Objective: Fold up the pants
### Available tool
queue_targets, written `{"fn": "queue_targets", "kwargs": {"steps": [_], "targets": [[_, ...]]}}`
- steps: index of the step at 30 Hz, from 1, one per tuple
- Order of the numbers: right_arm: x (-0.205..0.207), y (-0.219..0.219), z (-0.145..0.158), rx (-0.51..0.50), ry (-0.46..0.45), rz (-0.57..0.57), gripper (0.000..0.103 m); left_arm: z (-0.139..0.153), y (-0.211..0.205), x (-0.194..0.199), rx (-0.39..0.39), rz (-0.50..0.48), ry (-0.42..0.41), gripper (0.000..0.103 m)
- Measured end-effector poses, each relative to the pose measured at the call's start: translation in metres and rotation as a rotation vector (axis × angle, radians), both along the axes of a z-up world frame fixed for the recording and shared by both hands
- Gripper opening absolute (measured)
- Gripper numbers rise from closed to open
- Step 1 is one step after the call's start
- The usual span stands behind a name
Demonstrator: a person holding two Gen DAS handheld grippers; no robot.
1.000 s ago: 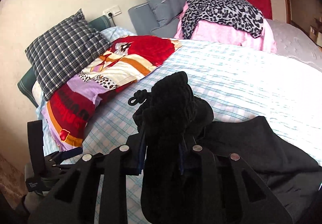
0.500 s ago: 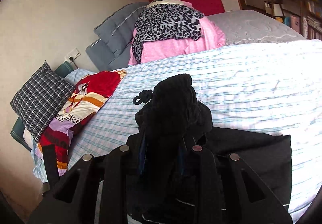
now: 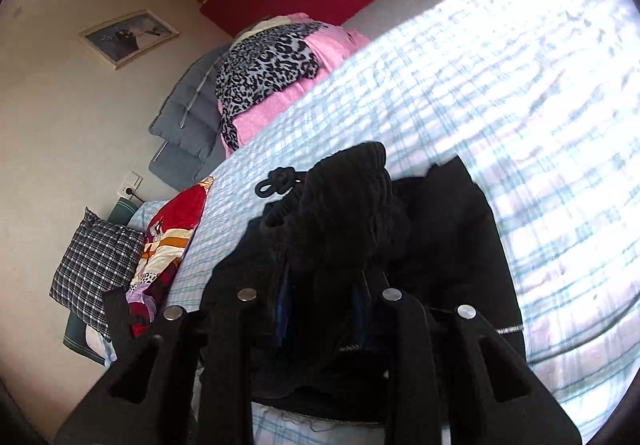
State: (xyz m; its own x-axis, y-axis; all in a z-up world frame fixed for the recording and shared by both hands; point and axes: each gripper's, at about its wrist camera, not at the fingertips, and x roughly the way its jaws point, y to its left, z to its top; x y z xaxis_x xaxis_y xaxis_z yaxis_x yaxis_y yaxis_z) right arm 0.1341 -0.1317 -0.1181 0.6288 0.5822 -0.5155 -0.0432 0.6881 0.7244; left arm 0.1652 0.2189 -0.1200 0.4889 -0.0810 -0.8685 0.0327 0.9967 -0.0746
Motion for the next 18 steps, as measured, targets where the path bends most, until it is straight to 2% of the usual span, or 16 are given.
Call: {"fn": "queue_targets", "kwargs": {"steps": [3,6,13,18], "targets": [[-0.004,-0.007,-0.009,0.043,-0.002,-0.004,0.025,0.01,0.0,-0.01,0.009,-0.008,-0.017,0.096],[-0.001,-0.004,-0.001,0.04,-0.017,0.012,0.025,0.024,-0.005,-0.027,0.009,-0.036,-0.04,0.096],[0.024,0.031,0.052,0.059,-0.089,0.08,0.025,0.041,-0.029,-0.072,0.014,-0.117,-0.081,0.096],[0.051,0.08,0.096,0.063,-0.117,0.212,0.025,0.031,-0.068,-0.113,0.096,-0.276,-0.142,0.096]]}}
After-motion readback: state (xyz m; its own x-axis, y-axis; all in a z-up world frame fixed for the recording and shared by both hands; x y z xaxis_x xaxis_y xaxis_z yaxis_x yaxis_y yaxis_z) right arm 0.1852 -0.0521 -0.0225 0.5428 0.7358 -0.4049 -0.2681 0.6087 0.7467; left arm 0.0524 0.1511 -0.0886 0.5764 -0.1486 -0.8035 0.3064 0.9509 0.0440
